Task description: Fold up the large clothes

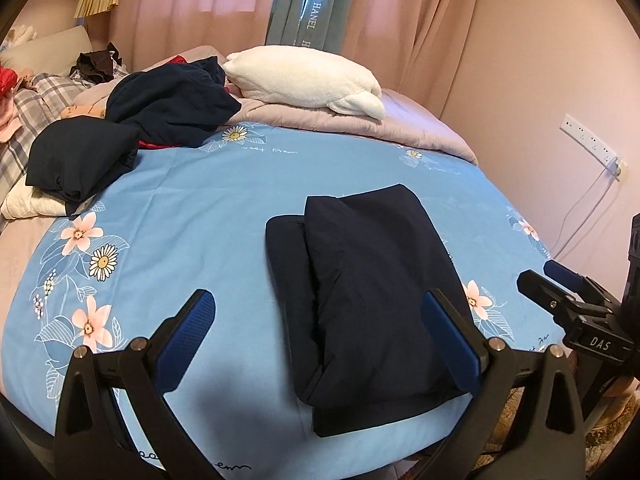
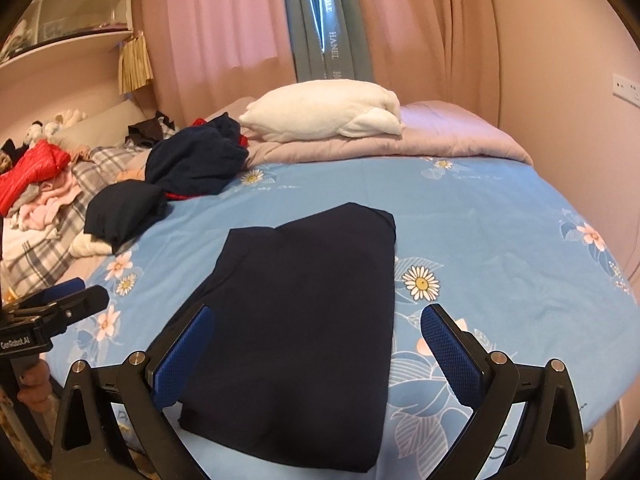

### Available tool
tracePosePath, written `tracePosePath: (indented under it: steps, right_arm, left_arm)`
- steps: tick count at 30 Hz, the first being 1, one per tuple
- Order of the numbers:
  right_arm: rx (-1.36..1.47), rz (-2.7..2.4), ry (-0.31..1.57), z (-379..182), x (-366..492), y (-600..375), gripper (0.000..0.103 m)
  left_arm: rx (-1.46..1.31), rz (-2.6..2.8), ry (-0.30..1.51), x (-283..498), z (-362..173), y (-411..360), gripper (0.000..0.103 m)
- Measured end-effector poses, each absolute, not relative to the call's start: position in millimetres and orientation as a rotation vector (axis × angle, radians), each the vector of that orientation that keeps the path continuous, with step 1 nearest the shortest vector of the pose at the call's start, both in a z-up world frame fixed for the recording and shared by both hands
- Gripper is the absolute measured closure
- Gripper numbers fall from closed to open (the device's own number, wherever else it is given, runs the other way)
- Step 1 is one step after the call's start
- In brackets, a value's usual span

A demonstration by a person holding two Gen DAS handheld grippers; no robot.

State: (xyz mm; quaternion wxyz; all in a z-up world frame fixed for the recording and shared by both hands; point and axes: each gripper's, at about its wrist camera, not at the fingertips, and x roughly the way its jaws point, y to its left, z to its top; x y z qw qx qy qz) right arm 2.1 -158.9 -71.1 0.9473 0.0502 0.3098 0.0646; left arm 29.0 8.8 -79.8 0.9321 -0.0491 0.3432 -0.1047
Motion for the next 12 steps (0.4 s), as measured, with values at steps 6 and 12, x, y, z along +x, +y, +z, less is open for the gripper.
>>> tracePosePath:
  steps: [6,12]
  right_arm:
    - [0.099,0.122,0.633,-71.2,-0.9,-156.8,0.001]
    - [0.096,0.116,0.638,-72.2,-2.5,-155.7,0.001]
  left_arm:
    - [-0.102,-0.227,0.702,26.5,-79.8,6.2,0.0]
    - [-0.096,-0.221,0.699,23.8,-78.7,3.4,0.0]
